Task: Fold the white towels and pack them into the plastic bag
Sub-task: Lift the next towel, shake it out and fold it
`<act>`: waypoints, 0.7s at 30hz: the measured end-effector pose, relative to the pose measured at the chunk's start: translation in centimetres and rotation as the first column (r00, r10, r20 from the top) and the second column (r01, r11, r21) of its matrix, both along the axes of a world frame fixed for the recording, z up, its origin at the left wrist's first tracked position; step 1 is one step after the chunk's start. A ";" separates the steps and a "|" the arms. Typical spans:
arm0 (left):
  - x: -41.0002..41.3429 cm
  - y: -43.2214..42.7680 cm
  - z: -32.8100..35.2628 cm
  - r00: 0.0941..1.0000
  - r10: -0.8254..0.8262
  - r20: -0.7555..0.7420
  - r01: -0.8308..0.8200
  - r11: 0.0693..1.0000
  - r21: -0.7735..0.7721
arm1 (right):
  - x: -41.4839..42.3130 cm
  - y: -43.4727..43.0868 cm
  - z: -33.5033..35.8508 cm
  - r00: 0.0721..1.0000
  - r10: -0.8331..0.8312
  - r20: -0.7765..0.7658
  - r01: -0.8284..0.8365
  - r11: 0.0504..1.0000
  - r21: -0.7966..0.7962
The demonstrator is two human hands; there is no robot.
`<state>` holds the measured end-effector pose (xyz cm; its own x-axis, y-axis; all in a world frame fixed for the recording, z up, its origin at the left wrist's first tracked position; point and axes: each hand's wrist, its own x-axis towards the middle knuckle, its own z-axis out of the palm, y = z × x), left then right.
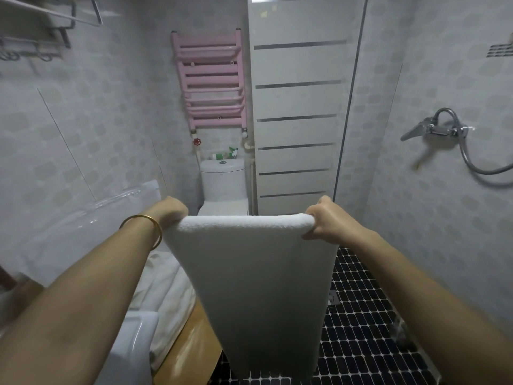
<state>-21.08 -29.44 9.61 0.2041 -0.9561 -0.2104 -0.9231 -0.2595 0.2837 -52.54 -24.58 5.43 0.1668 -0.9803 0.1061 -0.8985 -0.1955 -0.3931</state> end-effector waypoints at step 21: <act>4.3 -0.5 -7.8 0.114 0.204 -0.972 0.268 0.936 0.228 | 0.7 -0.5 3.3 0.494 -0.005 0.869 -0.265 0.952 0.156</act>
<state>-16.76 -29.93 1.79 -0.4341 -0.7932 -0.4272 0.0967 -0.5125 0.8532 -51.87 -25.08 8.70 0.2543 -0.9662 0.0415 -0.0669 -0.0604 -0.9959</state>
